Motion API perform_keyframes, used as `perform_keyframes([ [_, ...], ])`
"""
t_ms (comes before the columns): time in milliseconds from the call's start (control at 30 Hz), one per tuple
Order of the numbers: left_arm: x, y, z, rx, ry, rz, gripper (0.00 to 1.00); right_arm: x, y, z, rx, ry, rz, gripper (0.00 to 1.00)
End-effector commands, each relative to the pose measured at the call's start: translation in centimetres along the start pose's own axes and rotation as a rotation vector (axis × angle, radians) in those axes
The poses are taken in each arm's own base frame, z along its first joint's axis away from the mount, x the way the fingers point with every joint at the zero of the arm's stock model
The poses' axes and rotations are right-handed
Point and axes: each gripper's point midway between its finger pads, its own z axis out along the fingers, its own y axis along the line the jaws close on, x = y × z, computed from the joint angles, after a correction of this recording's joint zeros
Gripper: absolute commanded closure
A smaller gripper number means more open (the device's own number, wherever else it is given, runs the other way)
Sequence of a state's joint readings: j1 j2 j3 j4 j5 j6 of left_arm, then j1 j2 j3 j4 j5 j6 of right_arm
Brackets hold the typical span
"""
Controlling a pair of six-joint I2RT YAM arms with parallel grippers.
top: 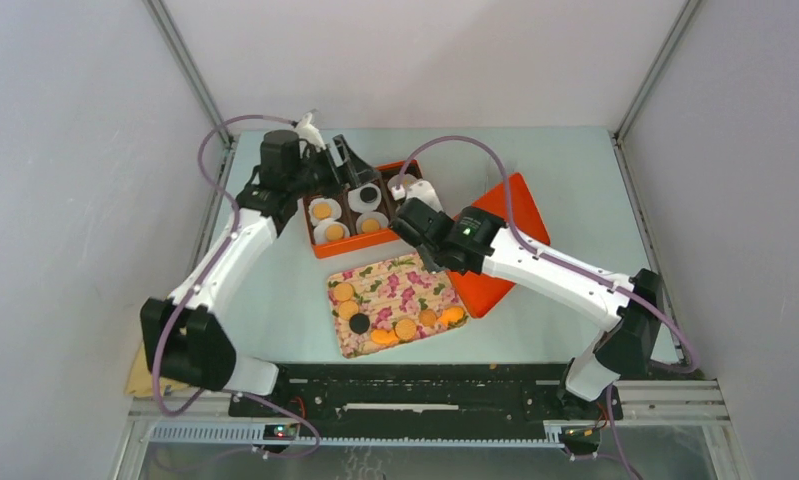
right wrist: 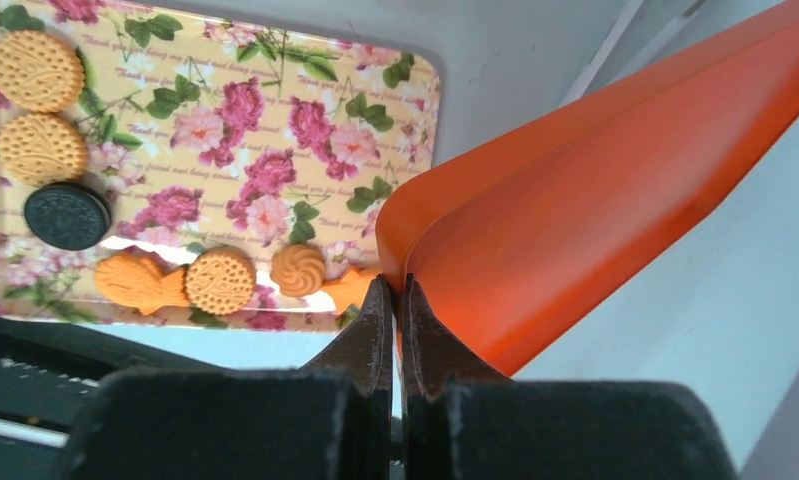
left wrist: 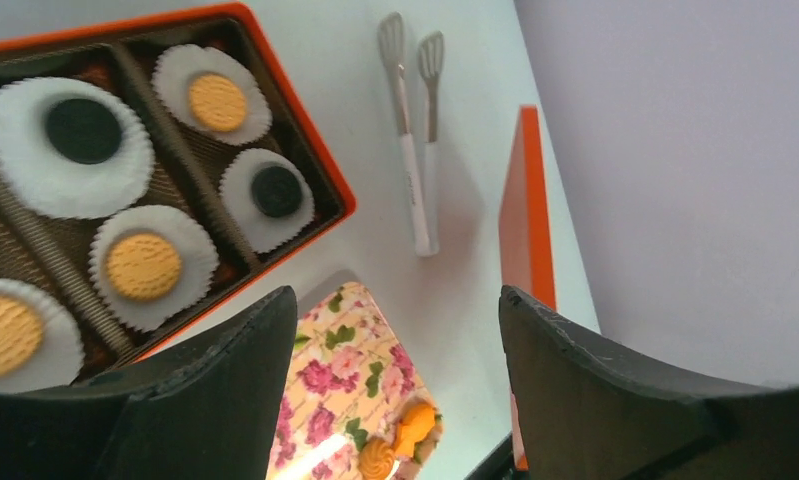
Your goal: Pack the cookies
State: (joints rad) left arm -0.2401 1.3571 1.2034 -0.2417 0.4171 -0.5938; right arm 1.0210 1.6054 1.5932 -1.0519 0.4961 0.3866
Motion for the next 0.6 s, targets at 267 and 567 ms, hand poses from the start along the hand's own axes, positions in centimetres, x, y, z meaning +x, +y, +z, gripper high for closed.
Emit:
perform_keyframes([
  [267, 4.7, -1.1, 5.7, 0.245, 0.287, -0.019, 0.21, -2.8, 0.5, 0.6, 0.092, -0.138, -0.382, 1.0],
  [567, 5.3, -2.6, 7.5, 0.316, 0.292, -0.003, 0.18, -2.0, 5.9, 0.8, -0.167, -0.144, -0.481, 1.0],
])
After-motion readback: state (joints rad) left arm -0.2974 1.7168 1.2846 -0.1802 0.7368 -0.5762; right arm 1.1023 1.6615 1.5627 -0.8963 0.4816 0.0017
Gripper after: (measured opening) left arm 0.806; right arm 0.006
